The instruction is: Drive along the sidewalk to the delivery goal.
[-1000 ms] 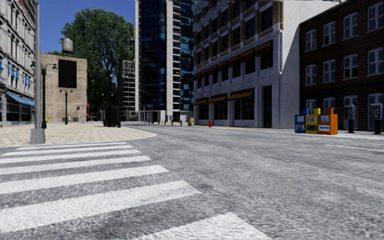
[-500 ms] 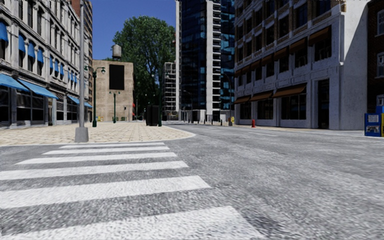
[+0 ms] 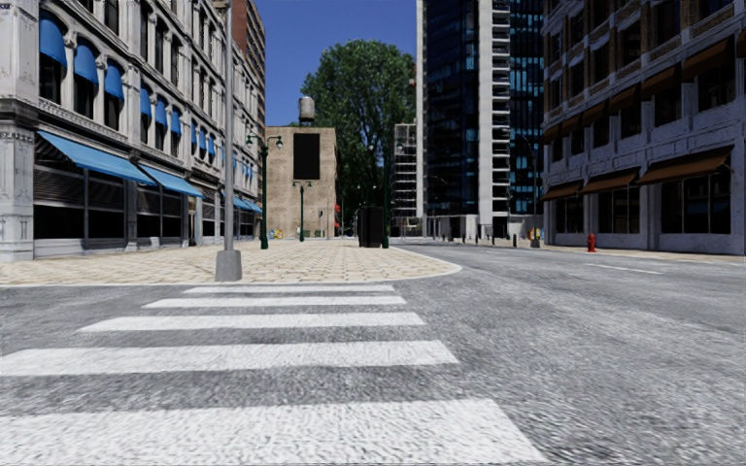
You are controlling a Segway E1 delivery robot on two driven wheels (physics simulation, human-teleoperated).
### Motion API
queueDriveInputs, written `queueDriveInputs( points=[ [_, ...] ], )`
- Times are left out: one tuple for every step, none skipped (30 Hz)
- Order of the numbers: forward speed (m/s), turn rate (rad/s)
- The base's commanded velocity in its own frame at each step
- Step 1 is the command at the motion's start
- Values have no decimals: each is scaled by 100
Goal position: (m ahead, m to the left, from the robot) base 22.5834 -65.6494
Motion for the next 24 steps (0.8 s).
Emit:
queueDriveInputs(
  points=[
    [200, 61],
    [200, 61],
    [200, 61],
    [200, 61],
    [200, 61],
    [200, 61],
    [200, 59],
    [200, 59],
    [200, 56],
    [200, 0],
    [200, 0],
    [200, 0],
    [200, 0],
    [200, 0],
    [200, 0],
    [200, 0],
    [200, 0],
    [200, 0],
    [200, 0],
    [200, 0],
    [200, 0],
    [200, 0],
    [200, 0],
    [200, 0]
  ],
)
